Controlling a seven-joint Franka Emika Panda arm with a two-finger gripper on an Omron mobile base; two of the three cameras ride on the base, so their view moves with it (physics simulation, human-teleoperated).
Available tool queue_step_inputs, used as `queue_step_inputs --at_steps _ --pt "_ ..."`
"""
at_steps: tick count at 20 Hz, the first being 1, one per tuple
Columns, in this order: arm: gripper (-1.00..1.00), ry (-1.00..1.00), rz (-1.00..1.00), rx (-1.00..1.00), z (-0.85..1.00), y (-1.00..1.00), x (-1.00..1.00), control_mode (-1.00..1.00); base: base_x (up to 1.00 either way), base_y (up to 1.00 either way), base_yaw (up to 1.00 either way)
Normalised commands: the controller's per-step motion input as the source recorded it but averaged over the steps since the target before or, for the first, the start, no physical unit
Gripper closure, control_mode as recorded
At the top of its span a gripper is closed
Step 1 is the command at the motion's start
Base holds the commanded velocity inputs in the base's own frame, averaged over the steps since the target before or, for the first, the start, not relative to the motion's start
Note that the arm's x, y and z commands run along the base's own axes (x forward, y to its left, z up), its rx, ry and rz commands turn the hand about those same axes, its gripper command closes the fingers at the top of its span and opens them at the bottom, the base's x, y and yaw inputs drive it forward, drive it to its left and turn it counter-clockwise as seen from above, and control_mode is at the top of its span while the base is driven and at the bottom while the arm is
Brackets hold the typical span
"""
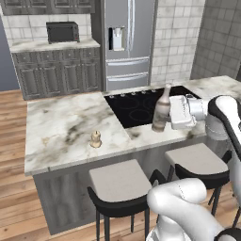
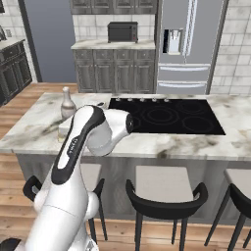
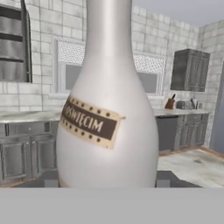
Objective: Get the candle and the liquor from the cabinet and move them to the dining counter.
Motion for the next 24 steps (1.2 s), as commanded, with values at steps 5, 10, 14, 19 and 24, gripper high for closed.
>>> queue_step_inputs --at_steps 5,10,14,19,24 --pt "1.00 0.07 0.08 0.00 -0.48 0.03 0.53 -1.00 0.00 0.00 0.00" --pt "1.00 0.07 0.05 0.00 -0.48 0.09 0.51 -1.00 0.00 0.00 0.00" --pt "1.00 0.07 0.01 0.00 -0.47 0.16 0.50 -1.00 0.00 0.00 0.00" --pt "1.00 0.03 0.00 0.00 -0.43 0.14 0.46 -1.00 0.00 0.00 0.00" --pt "1.00 0.00 0.00 -0.01 -0.33 0.05 0.35 -1.00 0.00 0.00 0.00"
